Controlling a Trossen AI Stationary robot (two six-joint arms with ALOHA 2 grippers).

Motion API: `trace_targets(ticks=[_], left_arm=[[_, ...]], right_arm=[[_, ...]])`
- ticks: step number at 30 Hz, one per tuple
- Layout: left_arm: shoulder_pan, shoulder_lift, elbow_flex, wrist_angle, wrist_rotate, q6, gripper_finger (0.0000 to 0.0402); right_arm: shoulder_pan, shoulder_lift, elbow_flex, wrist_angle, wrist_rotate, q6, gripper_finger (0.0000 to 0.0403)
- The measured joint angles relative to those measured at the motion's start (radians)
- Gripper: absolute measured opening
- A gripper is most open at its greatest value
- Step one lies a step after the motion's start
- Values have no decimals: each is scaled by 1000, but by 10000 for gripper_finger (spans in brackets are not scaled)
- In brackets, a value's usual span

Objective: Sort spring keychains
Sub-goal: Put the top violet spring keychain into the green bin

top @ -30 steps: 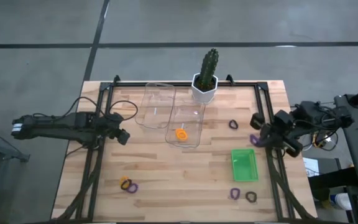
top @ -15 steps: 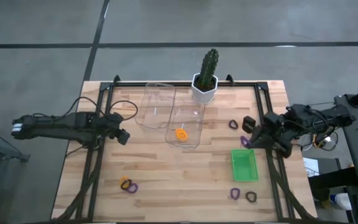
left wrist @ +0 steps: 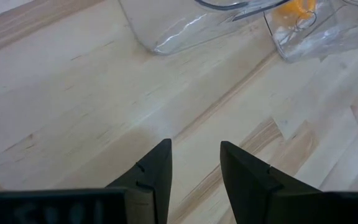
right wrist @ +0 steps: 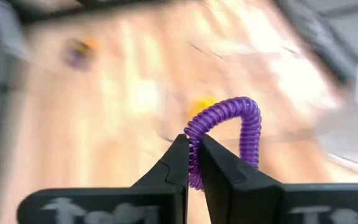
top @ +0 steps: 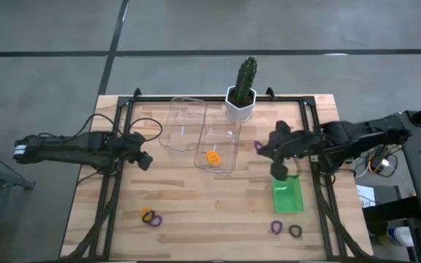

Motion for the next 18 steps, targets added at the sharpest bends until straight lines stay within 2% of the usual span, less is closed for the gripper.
trace_targets(ticks=[3,11,16,18], left_arm=[[0,0,0,0,0,0,128],[0,0,0,-1,0,0,128],[0,0,0,0,0,1,128],[0,0,0,0,0,1,128]], right_arm=[[0,108,92,-83,73,-52,28],[-7,341,275,-110,195,-254,32],[-13,414,359,-234,189,-241,33],[-7,428,369,-352,113,-163,33]])
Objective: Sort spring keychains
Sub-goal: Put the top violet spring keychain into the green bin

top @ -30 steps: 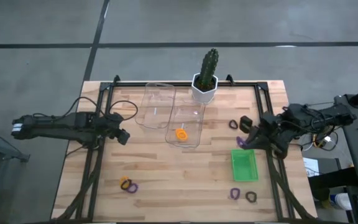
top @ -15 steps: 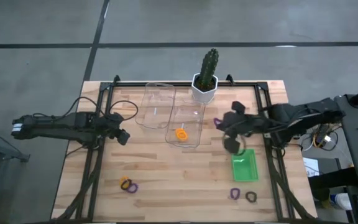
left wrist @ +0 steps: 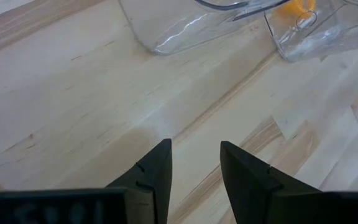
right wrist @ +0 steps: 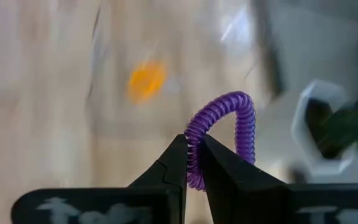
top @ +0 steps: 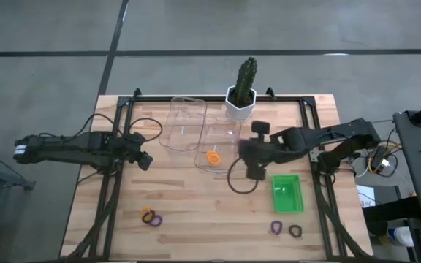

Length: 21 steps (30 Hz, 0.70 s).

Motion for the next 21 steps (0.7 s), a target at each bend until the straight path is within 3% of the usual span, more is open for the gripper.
trace_targets(ticks=[4,10,16,21], left_arm=[[0,0,0,0,0,13,128],[0,0,0,-1,-3,31,128],[0,3,0,0,-3,31,128],[0,3,0,0,-3,27,128]], right_arm=[[45,4,-44,-197,-163,200,33],[179,-50,-169,-210,-305,464,34],[307,-115,-285,-194,-317,732,34],[373,-182,-408,-71,-343,865,34]])
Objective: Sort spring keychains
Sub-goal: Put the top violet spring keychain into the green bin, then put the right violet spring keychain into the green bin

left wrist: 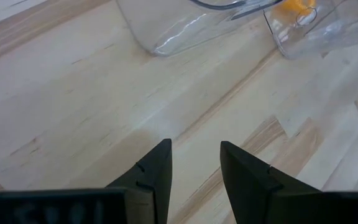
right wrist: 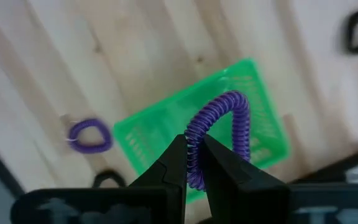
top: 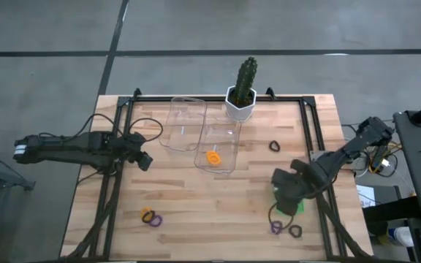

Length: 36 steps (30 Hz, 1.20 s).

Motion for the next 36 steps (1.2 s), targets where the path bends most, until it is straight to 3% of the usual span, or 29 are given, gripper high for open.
trace_targets(ticks=[6,12,23,36], left_arm=[[0,0,0,0,0,-1,128],[0,0,0,0,0,-8,128],[0,0,0,0,0,-18,128],[0,0,0,0,0,-18,128]], right_arm=[[36,-75,-178,196,-19,94,34],[38,-122,-320,279,-43,166,34],[38,-163,-419,416,-72,159,35],[38,-155,-417,422,-70,130,136]])
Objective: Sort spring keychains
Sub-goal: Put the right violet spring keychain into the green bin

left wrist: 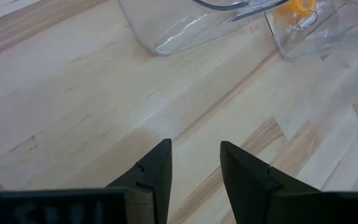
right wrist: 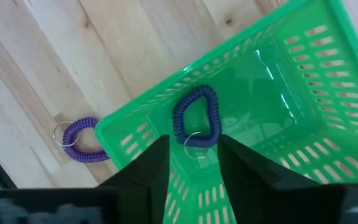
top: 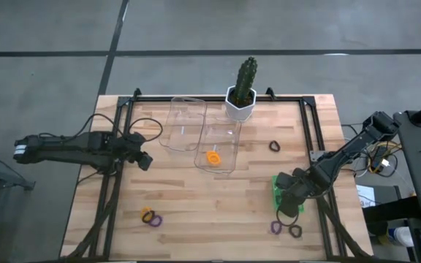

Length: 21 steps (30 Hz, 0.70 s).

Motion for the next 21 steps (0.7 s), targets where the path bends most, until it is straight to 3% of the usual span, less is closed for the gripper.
trace_targets(ticks=[10,21], left_arm=[[0,0,0,0,0,-1,128],[0,0,0,0,0,-13,128]], right_arm=[[65,-33,29,343,4,2,141],[250,-18,29,380,27,309,119]])
